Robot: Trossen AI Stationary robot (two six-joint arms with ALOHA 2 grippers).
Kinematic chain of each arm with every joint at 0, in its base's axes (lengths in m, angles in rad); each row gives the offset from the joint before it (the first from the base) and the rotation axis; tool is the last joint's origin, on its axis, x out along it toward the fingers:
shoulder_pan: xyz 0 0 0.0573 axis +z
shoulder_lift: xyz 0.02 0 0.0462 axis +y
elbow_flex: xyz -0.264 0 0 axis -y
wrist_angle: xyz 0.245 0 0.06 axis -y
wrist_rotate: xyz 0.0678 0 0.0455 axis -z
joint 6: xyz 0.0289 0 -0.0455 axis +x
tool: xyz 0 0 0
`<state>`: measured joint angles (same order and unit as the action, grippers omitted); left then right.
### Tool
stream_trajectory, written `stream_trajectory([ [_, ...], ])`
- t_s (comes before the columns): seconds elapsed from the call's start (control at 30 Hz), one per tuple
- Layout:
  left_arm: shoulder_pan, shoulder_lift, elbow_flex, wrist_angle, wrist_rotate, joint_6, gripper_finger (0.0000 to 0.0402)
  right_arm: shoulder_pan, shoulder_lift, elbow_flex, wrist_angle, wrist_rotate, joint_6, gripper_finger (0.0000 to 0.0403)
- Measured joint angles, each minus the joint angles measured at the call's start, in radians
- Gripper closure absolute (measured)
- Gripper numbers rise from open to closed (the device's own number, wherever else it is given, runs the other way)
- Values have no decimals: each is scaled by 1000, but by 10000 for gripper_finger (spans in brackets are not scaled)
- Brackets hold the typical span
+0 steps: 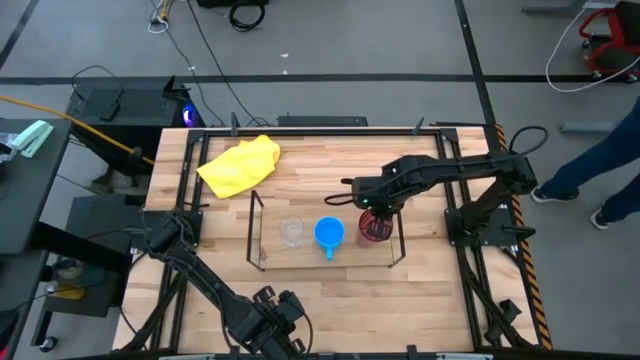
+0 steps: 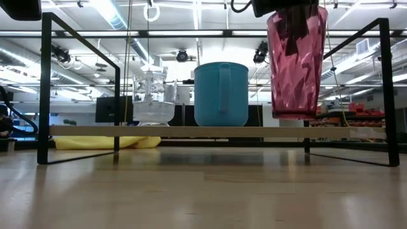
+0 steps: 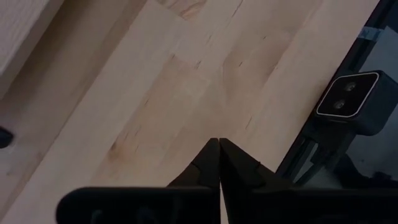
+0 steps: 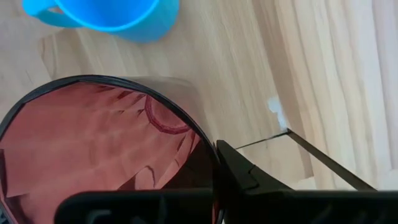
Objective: Stack small to large cups/mugs on shelf
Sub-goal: Put the red cup on the shelf
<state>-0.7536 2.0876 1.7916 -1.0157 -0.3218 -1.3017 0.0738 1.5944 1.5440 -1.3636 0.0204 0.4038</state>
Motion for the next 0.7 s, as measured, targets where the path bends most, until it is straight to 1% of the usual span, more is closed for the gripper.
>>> stream_trajectory([
  [0.1, 0, 0, 0, 0, 0, 2, 393, -7, 0, 0, 1, 0, 0, 397],
  [0.33, 0, 0, 0, 1, 0, 4, 374, -27, 0, 0, 8, 1, -3, 397],
  [0.57, 0, 0, 0, 1, 0, 4, 392, -29, 0, 0, 13, 0, -5, 397],
  [0.7, 0, 0, 0, 1, 0, 4, 392, -28, 0, 0, 12, 0, -5, 397],
])
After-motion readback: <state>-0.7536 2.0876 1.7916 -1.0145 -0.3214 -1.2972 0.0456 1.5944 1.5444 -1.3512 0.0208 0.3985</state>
